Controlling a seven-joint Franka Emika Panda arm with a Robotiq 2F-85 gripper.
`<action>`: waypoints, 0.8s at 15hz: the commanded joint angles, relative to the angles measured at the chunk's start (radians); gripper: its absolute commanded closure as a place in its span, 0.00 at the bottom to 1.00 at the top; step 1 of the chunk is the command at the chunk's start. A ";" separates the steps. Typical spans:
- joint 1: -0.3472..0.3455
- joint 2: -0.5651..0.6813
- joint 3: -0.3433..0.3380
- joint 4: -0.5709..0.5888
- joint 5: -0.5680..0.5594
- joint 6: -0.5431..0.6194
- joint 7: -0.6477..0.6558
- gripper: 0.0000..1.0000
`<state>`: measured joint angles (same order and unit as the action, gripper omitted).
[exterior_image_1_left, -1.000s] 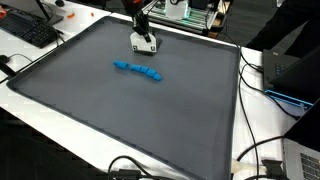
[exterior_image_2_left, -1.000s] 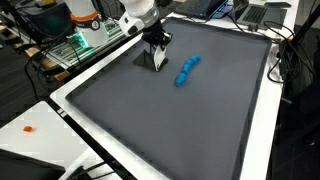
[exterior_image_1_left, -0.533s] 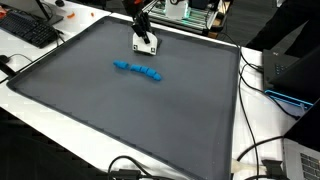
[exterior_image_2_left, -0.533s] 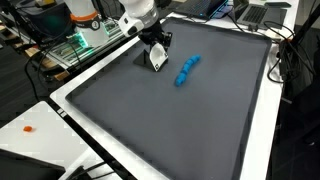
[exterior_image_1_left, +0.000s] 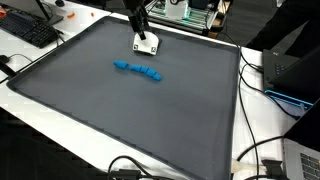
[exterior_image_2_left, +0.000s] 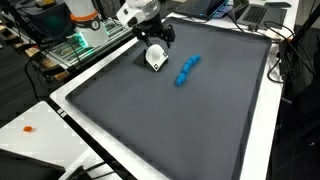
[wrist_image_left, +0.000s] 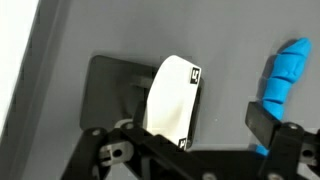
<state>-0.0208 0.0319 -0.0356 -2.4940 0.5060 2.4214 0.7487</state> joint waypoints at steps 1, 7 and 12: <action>0.001 -0.060 0.000 -0.011 -0.145 -0.055 0.098 0.00; -0.001 -0.128 0.022 0.028 -0.374 -0.092 0.131 0.00; 0.007 -0.164 0.048 0.081 -0.464 -0.115 -0.010 0.00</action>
<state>-0.0169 -0.1039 -0.0020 -2.4330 0.0915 2.3483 0.8173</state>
